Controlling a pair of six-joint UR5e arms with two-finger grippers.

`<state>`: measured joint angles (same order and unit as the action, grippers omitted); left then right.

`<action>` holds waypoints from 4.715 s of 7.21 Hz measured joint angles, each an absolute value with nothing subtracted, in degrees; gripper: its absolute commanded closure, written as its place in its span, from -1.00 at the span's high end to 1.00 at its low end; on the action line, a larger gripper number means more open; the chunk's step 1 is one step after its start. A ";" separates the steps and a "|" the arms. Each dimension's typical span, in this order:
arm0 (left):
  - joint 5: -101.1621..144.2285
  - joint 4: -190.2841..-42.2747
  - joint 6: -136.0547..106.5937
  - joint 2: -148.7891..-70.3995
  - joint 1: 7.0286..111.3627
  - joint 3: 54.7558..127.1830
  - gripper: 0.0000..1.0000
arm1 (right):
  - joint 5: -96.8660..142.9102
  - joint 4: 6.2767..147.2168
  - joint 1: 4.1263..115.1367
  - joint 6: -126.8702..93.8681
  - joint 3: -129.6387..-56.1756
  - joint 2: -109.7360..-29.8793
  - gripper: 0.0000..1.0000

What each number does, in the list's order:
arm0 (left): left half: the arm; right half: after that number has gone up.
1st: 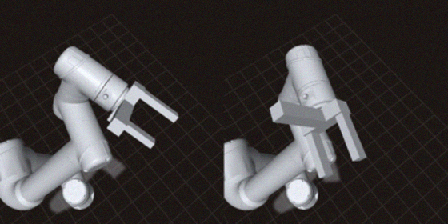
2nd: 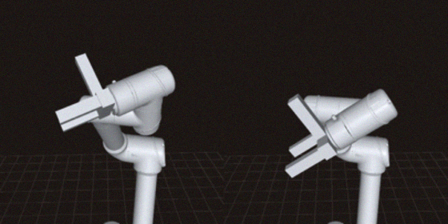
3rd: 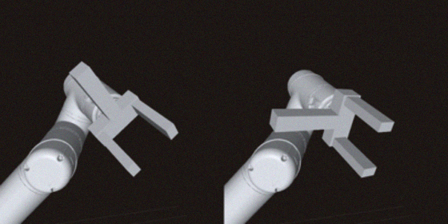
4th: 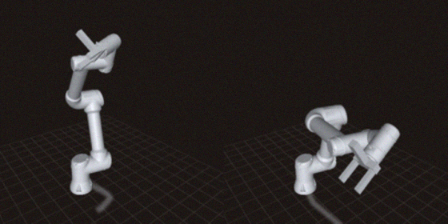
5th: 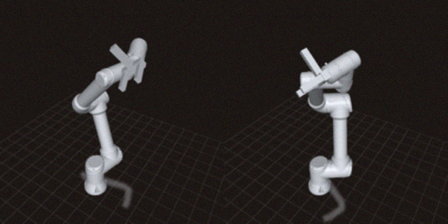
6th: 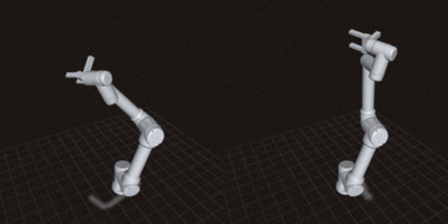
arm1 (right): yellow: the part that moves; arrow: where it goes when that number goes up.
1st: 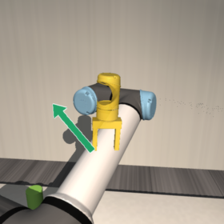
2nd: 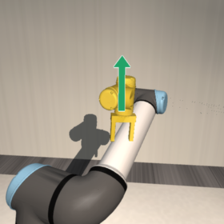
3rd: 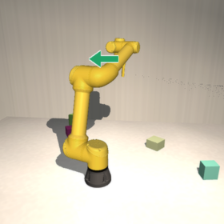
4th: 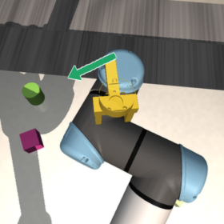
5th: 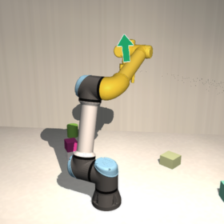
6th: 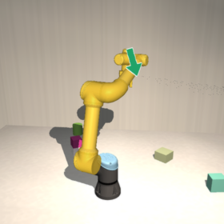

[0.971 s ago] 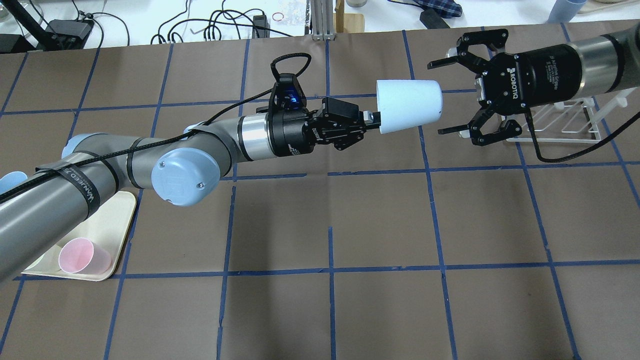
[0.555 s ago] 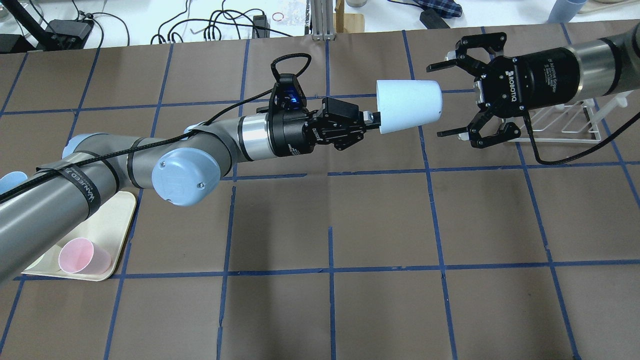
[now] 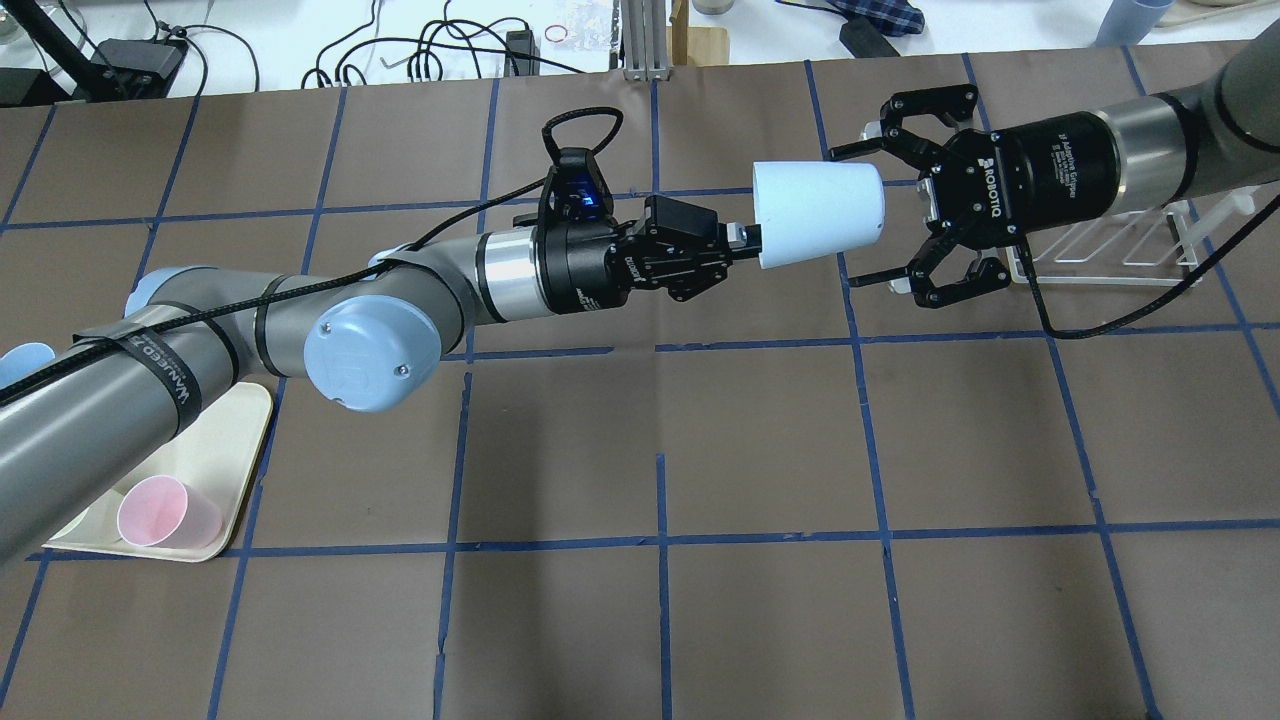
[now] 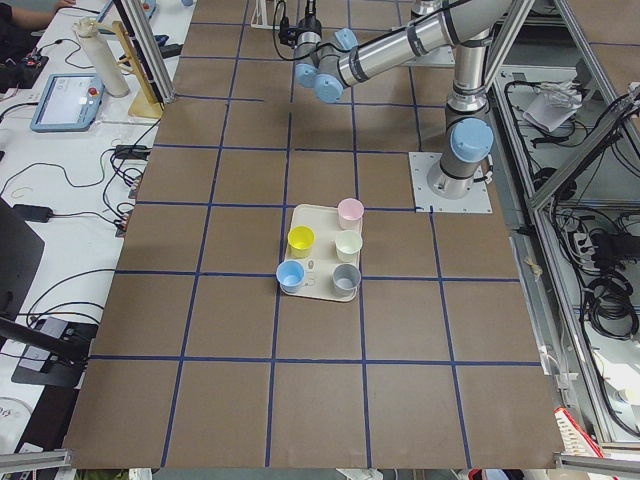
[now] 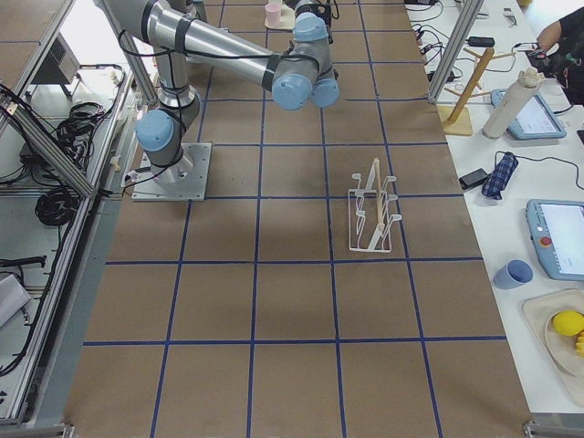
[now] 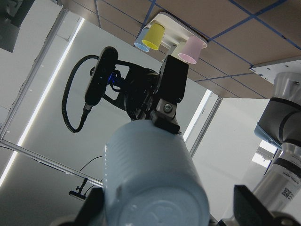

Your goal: Transfer IKEA cup to right arm and place on rack

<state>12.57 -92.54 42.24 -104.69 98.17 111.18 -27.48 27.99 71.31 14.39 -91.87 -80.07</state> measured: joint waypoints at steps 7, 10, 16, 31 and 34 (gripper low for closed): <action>12.35 -92.61 42.04 -104.77 98.09 111.18 0.36 | -27.48 28.38 71.04 12.36 -91.24 -79.72 0.14; 12.41 -92.56 40.35 -104.63 98.00 111.11 0.50 | -27.43 28.25 70.83 12.25 -91.14 -79.73 0.04; -4.78 -88.74 35.21 -102.41 84.99 110.80 1.00 | -34.88 38.62 65.65 5.26 -86.74 -80.22 0.02; -90.81 -94.72 -2.58 -91.26 90.34 85.93 1.00 | -90.47 104.09 66.85 14.83 -86.57 -74.86 0.06; -89.64 -94.57 2.30 -89.79 89.38 87.25 1.00 | -90.73 107.08 66.51 15.16 -86.80 -72.01 0.29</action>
<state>-89.64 -94.57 2.30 -89.79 89.38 87.25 -90.73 107.08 66.51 15.16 -86.80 -72.01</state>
